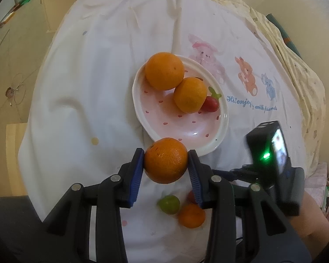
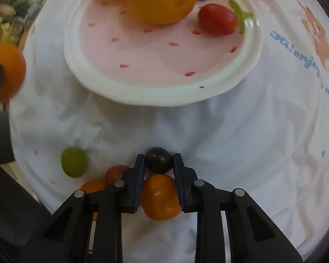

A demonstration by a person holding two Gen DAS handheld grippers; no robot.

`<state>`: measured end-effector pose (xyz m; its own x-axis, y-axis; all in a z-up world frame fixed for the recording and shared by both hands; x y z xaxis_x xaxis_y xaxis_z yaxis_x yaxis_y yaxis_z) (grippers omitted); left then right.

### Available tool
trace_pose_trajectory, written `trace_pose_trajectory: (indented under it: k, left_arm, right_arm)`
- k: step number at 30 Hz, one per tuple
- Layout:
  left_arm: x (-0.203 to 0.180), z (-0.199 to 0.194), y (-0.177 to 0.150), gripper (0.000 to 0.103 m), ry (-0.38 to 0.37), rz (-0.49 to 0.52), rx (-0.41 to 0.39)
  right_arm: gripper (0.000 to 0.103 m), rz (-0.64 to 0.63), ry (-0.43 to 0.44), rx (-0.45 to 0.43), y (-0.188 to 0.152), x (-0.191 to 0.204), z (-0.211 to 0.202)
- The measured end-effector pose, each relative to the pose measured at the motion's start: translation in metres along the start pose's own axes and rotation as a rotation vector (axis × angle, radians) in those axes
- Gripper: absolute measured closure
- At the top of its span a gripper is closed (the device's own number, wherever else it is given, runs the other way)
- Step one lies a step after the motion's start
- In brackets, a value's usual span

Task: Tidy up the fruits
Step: 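Carry the mandarin onto the plate with the left gripper while the right gripper carries a dark grape there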

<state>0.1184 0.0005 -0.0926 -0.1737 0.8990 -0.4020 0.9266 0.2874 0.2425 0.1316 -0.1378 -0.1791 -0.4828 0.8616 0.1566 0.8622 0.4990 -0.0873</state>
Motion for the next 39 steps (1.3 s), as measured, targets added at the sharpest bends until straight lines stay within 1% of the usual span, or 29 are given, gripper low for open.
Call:
trace_pose_trajectory:
  k: [2,3,4,6,10,13,18,22,25,27,30,33,35,39]
  left_arm:
    - [0.002,0.0,-0.001,0.067,0.007,-0.001,0.001]
    - [0.003,0.002,-0.001,0.067,0.011,-0.003,0.002]
    - [0.005,0.002,-0.002,0.067,0.014,-0.004,0.002]
    - [0.007,0.004,-0.002,0.067,0.034,-0.001,0.0]
    - [0.016,0.009,-0.002,0.067,0.08,0.005,-0.01]
    - [0.022,0.011,-0.003,0.067,0.104,0.006,-0.018]
    - [0.023,0.008,-0.001,0.067,0.127,0.027,-0.048]
    - [0.015,0.0,0.008,0.067,0.139,0.075,-0.065]
    - [0.008,-0.01,0.018,0.067,0.124,0.084,-0.086]
    - [0.001,-0.016,0.027,0.067,0.111,0.1,-0.092]
    - [-0.006,-0.016,0.038,0.067,0.123,0.138,-0.085]
    - [-0.009,-0.007,0.053,0.067,0.156,0.171,-0.061]
    - [-0.01,-0.002,0.058,0.067,0.164,0.183,-0.048]
    - [-0.01,0.015,0.066,0.067,0.187,0.205,-0.022]
  right_arm:
    - [0.077,0.022,0.023,-0.026,-0.003,-0.005,-0.004]
    - [0.077,0.042,0.059,-0.046,-0.006,-0.009,-0.008]
    - [0.077,0.054,0.074,-0.059,-0.007,-0.011,-0.011]
    - [0.077,0.091,0.112,-0.108,-0.009,-0.018,-0.022]
    - [0.077,0.136,0.165,-0.176,-0.014,-0.029,-0.043]
    - [0.077,0.15,0.191,-0.228,-0.03,-0.035,-0.058]
    - [0.077,0.197,0.234,-0.308,-0.019,-0.053,-0.082]
    - [0.077,0.242,0.266,-0.382,-0.006,-0.059,-0.094]
    - [0.077,0.251,0.264,-0.429,0.0,-0.066,-0.109]
    - [0.077,0.247,0.24,-0.468,0.002,-0.072,-0.12]
    - [0.077,0.262,0.245,-0.506,0.011,-0.081,-0.13]
    - [0.077,0.283,0.243,-0.541,0.023,-0.09,-0.135]
    - [0.077,0.295,0.249,-0.549,0.031,-0.095,-0.135]
    - [0.077,0.295,0.255,-0.534,0.05,-0.096,-0.13]
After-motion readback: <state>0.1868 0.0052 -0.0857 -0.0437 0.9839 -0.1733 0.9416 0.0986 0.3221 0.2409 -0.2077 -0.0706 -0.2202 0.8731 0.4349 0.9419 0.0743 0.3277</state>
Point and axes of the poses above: each gripper's, at about its wrist camera, not at the fingertips, and z roughly the way its jaws point, x to its left, y to its top, the point moved 5 cm from there along z, roughly the way its jaws point, and after that the axes turned 4 degrees about -y, right-handed, at the moved point
